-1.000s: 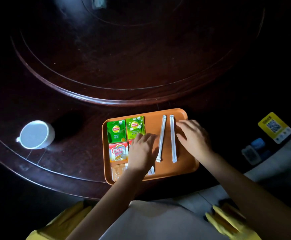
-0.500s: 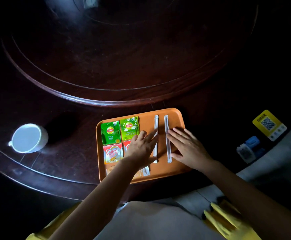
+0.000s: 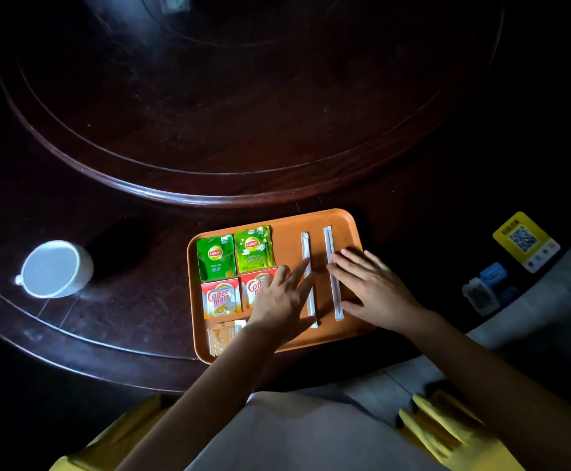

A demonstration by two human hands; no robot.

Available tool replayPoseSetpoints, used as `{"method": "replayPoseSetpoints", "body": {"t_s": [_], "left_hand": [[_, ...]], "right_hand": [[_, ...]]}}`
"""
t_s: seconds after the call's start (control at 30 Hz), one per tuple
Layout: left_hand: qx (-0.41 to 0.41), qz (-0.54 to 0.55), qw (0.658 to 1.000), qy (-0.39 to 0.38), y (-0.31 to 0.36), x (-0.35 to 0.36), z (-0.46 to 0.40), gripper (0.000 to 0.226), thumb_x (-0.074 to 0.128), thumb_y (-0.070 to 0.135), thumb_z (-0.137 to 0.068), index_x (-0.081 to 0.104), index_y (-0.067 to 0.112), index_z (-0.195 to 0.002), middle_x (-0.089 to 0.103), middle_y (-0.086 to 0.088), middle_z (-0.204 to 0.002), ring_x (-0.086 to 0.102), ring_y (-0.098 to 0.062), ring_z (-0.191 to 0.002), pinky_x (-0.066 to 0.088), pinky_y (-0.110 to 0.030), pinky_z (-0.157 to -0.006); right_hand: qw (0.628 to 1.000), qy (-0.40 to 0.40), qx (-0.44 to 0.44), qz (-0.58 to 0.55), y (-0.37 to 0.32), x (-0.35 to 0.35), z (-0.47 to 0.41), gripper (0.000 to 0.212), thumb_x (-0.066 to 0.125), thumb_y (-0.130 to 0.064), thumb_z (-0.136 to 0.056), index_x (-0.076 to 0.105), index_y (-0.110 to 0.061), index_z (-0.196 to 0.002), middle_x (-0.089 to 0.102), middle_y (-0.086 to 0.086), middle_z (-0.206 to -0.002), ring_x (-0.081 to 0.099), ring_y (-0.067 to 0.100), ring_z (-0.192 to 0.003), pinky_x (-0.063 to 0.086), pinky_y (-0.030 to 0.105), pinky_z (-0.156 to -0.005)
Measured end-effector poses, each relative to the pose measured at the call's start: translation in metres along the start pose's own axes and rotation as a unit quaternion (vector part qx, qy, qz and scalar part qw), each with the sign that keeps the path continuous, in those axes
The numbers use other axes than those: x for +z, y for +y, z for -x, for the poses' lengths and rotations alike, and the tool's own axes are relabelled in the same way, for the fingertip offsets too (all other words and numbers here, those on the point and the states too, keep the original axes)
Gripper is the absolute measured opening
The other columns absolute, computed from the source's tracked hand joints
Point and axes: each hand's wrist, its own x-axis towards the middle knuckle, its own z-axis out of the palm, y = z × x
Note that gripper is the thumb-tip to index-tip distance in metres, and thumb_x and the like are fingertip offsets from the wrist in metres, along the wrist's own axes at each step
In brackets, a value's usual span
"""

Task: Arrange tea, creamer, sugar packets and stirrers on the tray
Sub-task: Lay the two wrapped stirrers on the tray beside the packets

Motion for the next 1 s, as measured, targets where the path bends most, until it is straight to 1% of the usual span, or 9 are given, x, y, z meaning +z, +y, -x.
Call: {"method": "replayPoseSetpoints", "body": {"t_s": [0.1,0.57,0.63,0.7,0.73,0.8,0.9,0.93,1.0], "left_hand": [[-0.003,0.004,1.000,-0.007,0.003,0.003,0.003,0.079,0.056,0.052,-0.080,0.017,0.021,-0.142,0.012,-0.008,-0.157,0.027,-0.035,-0.131,0.034,-0.047,-0.101],[-0.038,0.037,0.999,0.008,0.012,0.009,0.010,0.078,0.054,0.053,-0.081,0.017,0.023,-0.142,0.012,-0.006,-0.157,0.027,-0.033,-0.131,0.034,-0.047,-0.102],[-0.041,0.040,0.998,0.002,0.011,0.010,0.010,0.081,0.054,0.054,-0.081,0.012,0.024,-0.144,0.010,-0.006,-0.158,0.026,-0.034,-0.132,0.033,-0.047,-0.103],[-0.052,0.055,0.997,-0.003,0.010,0.008,0.013,0.084,0.051,0.055,-0.082,0.004,0.025,-0.145,0.005,-0.006,-0.158,0.022,-0.034,-0.136,0.029,-0.048,-0.107],[-0.058,0.069,0.996,0.007,0.009,0.005,0.015,0.083,0.049,0.054,-0.083,0.004,0.025,-0.145,0.006,-0.006,-0.158,0.021,-0.034,-0.137,0.028,-0.048,-0.109],[-0.067,0.113,0.989,0.064,0.004,-0.004,0.024,0.073,0.052,0.046,-0.085,0.018,0.021,-0.144,0.023,-0.010,-0.154,0.031,-0.035,-0.134,0.034,-0.048,-0.105],[-0.087,0.153,0.961,0.213,-0.020,-0.016,0.045,0.048,0.064,0.025,-0.080,0.050,0.012,-0.124,0.058,-0.016,-0.125,0.055,-0.034,-0.109,0.051,-0.045,-0.089],[-0.113,0.152,0.949,0.253,-0.033,-0.017,0.054,0.042,0.064,0.022,-0.078,0.055,0.010,-0.117,0.063,-0.016,-0.115,0.058,-0.033,-0.101,0.053,-0.044,-0.083],[-0.202,0.142,0.925,0.289,-0.059,-0.018,0.074,0.035,0.060,0.023,-0.076,0.059,0.009,-0.109,0.064,-0.016,-0.104,0.059,-0.034,-0.093,0.051,-0.041,-0.076]], "right_hand": [[1.000,-0.006,-0.005,0.003,0.002,-0.001,0.003,0.067,0.063,-0.038,-0.081,0.034,-0.020,-0.139,0.030,0.001,-0.153,0.017,0.019,-0.143,0.010,0.042,-0.115],[1.000,-0.019,-0.019,-0.012,-0.002,-0.007,0.004,0.065,0.063,-0.032,-0.082,0.033,-0.021,-0.140,0.029,0.000,-0.153,0.014,0.017,-0.144,0.007,0.043,-0.116],[1.000,-0.017,-0.015,-0.014,-0.003,-0.008,0.005,0.065,0.063,-0.032,-0.082,0.033,-0.022,-0.140,0.029,0.001,-0.153,0.014,0.018,-0.144,0.008,0.045,-0.116],[1.000,0.004,-0.008,-0.027,-0.006,-0.010,0.006,0.064,0.065,-0.031,-0.081,0.037,-0.021,-0.138,0.032,0.004,-0.152,0.019,0.020,-0.143,0.014,0.047,-0.115],[0.999,0.026,0.001,-0.035,-0.008,-0.011,0.007,0.062,0.066,-0.029,-0.080,0.041,-0.019,-0.136,0.036,0.006,-0.149,0.025,0.022,-0.141,0.019,0.048,-0.114],[0.995,0.082,0.029,-0.041,-0.010,-0.014,0.009,0.055,0.071,-0.023,-0.076,0.052,-0.014,-0.127,0.049,0.012,-0.140,0.041,0.028,-0.133,0.032,0.050,-0.107],[0.983,0.158,0.090,-0.040,-0.013,-0.014,0.011,0.044,0.074,-0.015,-0.073,0.062,-0.007,-0.114,0.064,0.016,-0.121,0.059,0.034,-0.113,0.048,0.049,-0.094],[0.979,0.163,0.118,-0.041,-0.013,-0.014,0.011,0.042,0.073,-0.014,-0.074,0.062,-0.006,-0.114,0.065,0.016,-0.117,0.060,0.035,-0.109,0.050,0.048,-0.091],[0.972,0.149,0.177,-0.047,-0.015,-0.012,0.009,0.040,0.069,-0.016,-0.078,0.059,-0.006,-0.116,0.063,0.017,-0.114,0.059,0.035,-0.106,0.051,0.045,-0.087]]}}
